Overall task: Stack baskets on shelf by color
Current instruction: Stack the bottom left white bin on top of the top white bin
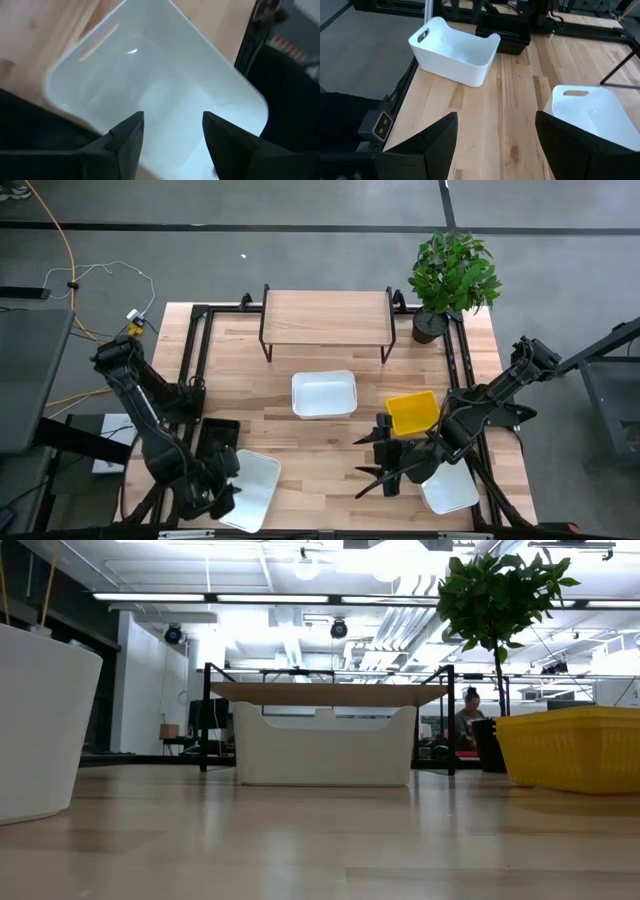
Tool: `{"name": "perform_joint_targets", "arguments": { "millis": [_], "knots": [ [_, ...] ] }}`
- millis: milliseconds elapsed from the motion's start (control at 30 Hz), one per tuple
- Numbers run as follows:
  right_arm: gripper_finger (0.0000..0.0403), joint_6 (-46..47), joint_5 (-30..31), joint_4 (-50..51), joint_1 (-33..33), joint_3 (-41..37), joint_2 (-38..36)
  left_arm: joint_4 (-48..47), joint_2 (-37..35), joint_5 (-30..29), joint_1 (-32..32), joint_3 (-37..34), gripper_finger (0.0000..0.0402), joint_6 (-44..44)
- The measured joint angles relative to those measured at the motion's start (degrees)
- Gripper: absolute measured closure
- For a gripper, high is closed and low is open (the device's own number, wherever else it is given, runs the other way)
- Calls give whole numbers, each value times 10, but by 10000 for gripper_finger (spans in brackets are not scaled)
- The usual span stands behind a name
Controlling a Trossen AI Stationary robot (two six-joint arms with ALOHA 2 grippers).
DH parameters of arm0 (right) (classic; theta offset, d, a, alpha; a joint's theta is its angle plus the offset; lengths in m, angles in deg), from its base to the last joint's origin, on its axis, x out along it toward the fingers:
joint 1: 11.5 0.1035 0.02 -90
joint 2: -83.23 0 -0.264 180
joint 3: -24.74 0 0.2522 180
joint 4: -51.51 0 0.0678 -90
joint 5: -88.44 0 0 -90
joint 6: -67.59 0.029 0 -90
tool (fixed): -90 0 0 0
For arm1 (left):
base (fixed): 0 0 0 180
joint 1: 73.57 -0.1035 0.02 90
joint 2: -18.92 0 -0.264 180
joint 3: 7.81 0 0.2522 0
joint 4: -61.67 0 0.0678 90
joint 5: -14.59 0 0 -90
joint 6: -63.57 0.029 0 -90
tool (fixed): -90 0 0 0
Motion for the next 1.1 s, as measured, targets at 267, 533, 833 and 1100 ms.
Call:
{"name": "perform_joint_targets", "arguments": {
  "millis": [267,533,833,1100],
  "knots": [
    [148,7,9,19,0,0,5,38,72,30,32,0,214,-123],
    [148,0,12,19,-4,0,29,-13,81,9,63,0,230,-214],
    [148,9,12,20,-5,0,35,-53,81,10,73,0,240,-265],
    [148,9,10,20,-5,0,35,-36,135,58,65,0,241,-271]
  ]
}}
